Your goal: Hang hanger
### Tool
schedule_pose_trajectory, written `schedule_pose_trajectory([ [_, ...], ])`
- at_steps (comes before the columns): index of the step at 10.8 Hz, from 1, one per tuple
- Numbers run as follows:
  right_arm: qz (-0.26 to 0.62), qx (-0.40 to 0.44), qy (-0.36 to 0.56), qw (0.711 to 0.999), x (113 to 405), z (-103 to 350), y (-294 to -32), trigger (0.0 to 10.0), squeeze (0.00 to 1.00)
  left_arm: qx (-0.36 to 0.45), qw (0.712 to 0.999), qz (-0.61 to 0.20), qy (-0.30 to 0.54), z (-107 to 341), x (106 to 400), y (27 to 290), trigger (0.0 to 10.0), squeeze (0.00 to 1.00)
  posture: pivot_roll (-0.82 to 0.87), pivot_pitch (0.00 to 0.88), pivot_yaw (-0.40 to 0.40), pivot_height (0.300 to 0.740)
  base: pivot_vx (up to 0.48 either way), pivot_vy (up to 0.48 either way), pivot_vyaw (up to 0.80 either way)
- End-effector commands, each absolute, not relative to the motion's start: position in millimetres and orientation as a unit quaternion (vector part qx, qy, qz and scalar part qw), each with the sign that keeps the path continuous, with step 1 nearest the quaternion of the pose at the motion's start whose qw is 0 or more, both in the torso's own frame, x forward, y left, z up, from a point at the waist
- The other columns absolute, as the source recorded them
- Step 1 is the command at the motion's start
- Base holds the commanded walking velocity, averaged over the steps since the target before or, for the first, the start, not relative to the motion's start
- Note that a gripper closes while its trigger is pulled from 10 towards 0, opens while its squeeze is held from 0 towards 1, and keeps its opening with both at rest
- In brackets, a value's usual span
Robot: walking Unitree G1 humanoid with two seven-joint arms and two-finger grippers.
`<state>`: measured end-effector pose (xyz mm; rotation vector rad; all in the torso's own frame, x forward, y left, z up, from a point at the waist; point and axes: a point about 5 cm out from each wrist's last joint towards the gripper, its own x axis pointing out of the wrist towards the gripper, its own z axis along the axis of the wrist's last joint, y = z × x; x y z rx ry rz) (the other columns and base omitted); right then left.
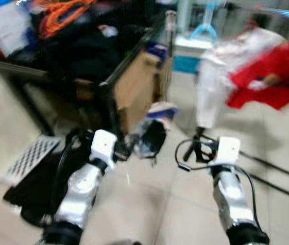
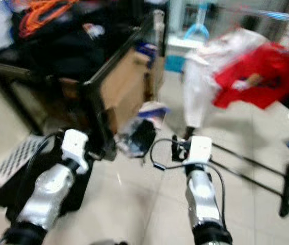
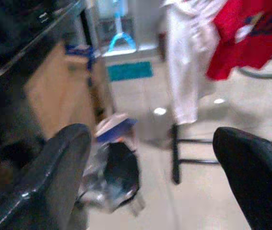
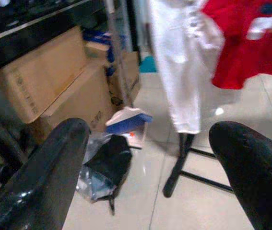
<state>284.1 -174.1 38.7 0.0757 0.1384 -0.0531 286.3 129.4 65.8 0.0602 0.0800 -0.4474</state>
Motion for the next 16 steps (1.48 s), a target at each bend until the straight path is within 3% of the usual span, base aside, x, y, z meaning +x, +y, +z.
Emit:
schedule_pose_trajectory([
  [1, -0.02, 0.049, 0.066, 0.996, 284.5, 39.5, -169.5, 10.0, 0.0, 0.027, 0.974, -0.224, 0.035, 69.2, 288.7, 133.5, 10.0, 0.0, -0.05, 0.0, 0.1, 0.74, 0.0, 0.0, -0.8],
  [6, -0.026, 0.042, 0.063, 0.997, 281.1, 38.4, -173.0, 10.0, 0.0, 0.026, 0.976, -0.214, 0.025, 71.1, 291.3, 133.5, 10.0, 0.0, -0.05, 0.0, 0.096, 0.74, 0.0, 0.48, -0.8],
  [7, -0.038, 0.012, 0.039, 0.998, 281.7, 43.2, -177.5, 10.0, 0.0, -0.027, 0.989, -0.145, 0.015, 78.9, 300.8, 143.1, 10.0, 0.0, -0.05, 0.0, 0.092, 0.74, 0.0, 0.0, -0.47],
  [8, -0.061, 0.033, 0.029, 0.997, 282.0, 47.1, -183.9, 10.0, 0.0, -0.105, 0.991, -0.075, 0.026, 81.1, 304.8, 153.9, 10.0, 0.0, -0.05, 0.0, 0.09, 0.74, 0.0, 0.0, 0.0],
  [11, -0.048, 0.006, 0.034, 0.998, 285.4, 48.2, -181.1, 10.0, 0.0, -0.031, 0.991, -0.131, 0.012, 83.8, 300.2, 135.8, 10.0, 0.0, -0.05, 0.0, 0.081, 0.74, 0.0, 0.0, 0.0],
  [16, -0.059, -0.006, 0.015, 0.998, 296.0, 59.3, -181.0, 10.0, 0.0, 0.016, 0.976, -0.21, -0.054, 107.4, 302.7, 107.8, 10.0, 0.0, -0.04, 0.0, 0.077, 0.74, 0.48, 0.0, 0.0],
])
